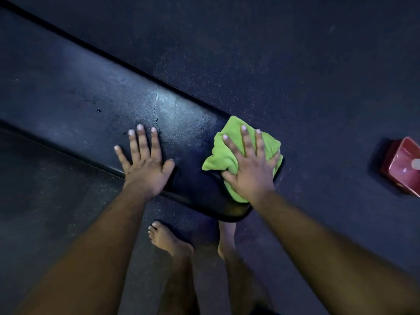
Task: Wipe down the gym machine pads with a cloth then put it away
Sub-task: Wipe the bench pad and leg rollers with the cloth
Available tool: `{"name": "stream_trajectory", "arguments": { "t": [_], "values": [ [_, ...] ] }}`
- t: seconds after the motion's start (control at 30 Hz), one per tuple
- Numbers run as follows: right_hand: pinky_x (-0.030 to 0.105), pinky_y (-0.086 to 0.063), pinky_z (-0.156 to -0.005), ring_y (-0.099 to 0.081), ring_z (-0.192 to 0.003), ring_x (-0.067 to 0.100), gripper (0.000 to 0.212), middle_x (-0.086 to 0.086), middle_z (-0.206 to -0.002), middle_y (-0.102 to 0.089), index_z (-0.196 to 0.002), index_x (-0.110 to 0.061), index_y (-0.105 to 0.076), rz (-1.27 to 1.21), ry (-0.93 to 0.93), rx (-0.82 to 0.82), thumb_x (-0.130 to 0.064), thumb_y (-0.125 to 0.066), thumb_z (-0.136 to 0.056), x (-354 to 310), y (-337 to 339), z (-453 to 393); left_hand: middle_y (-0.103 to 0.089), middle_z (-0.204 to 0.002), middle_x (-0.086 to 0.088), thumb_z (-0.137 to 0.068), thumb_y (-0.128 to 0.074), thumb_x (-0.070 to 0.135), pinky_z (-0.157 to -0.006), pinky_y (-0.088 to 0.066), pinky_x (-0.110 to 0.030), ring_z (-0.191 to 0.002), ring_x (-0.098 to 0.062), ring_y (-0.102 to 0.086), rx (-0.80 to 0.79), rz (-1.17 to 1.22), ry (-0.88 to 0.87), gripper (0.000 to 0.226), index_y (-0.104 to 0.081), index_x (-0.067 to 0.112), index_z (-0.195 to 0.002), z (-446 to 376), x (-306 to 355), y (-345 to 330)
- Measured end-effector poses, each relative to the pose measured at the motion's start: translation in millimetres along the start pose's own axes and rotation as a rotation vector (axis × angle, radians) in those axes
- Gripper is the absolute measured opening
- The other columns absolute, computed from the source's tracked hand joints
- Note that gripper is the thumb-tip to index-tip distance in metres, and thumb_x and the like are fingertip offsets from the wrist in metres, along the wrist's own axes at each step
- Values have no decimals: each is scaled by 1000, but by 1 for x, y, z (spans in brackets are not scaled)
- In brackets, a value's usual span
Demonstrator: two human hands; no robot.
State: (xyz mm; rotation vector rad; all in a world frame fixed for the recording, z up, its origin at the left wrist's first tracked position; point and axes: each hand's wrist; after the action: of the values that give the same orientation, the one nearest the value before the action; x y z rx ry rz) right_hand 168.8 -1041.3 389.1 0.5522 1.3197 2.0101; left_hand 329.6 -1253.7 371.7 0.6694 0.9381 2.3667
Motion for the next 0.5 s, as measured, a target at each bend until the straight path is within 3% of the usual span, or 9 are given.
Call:
{"name": "stream_trajectory", "arguments": {
  "t": [0.07, 0.13, 0.23, 0.33, 0.4, 0.5],
  "values": [
    [86, -10, -104, 10, -157, 36, 98, -2, -171, 15, -160, -48, 4, 28, 24, -32, -73, -46, -79, -30, -12, 34, 52, -151, -5, -100, -29, 58, -116, 23, -64, -144, -26, 45, -6, 9, -1, 88, 36, 25, -150, 1, 1, 0],
    [86, -9, -103, 7, -157, 37, 103, -1, -172, 12, -161, -44, 1, 110, 208, -50, -75, -53, -79, -46, -20, 61, 50, -153, -6, -100, -30, 58, -116, 22, -65, -143, -26, 46, 3, 7, 2, 89, 37, 26, -148, 0, -1, 2],
    [89, 0, -101, 18, -155, 33, 97, -6, -167, 25, -157, -49, 13, 163, 416, -73, -75, -47, -85, -35, 3, 8, 52, -149, -4, -100, -32, 57, -116, 23, -65, -144, -27, 44, 7, 1, 1, 89, 38, 27, -147, -1, -1, 2],
    [86, -11, -104, 14, -157, 29, 88, -9, -168, 23, -156, -52, 14, 76, 246, -55, -71, -42, -90, -40, 32, -76, 50, -149, -3, -98, -31, 59, -114, 25, -63, -148, -28, 39, 77, -1, -10, 89, 32, 24, -153, -2, -3, -4],
    [82, -16, -105, 5, -158, 29, 89, -6, -171, 14, -158, -48, 11, 44, 144, -15, -71, -41, -89, -51, 32, -80, 50, -151, -3, -98, -29, 61, -113, 25, -63, -148, -28, 38, 86, -2, -21, 90, 32, 24, -152, -2, -2, -5],
    [78, -21, -107, 2, -158, 28, 97, -4, -172, 9, -161, -43, 6, 142, 326, -8, -69, -50, -85, -44, 12, -23, 41, -160, -6, -91, -18, 64, -118, 18, -65, -149, -23, 38, 126, 34, -80, 88, 32, 26, -152, 4, -14, -3]
  ]
}}
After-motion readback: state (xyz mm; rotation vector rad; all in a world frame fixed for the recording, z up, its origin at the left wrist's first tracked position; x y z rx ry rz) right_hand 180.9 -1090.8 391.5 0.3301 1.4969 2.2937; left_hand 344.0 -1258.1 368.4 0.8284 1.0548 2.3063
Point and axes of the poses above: each hand's wrist, its own z-axis away from the middle knuckle, its own y-axis out of the back of the hand, x = y × z
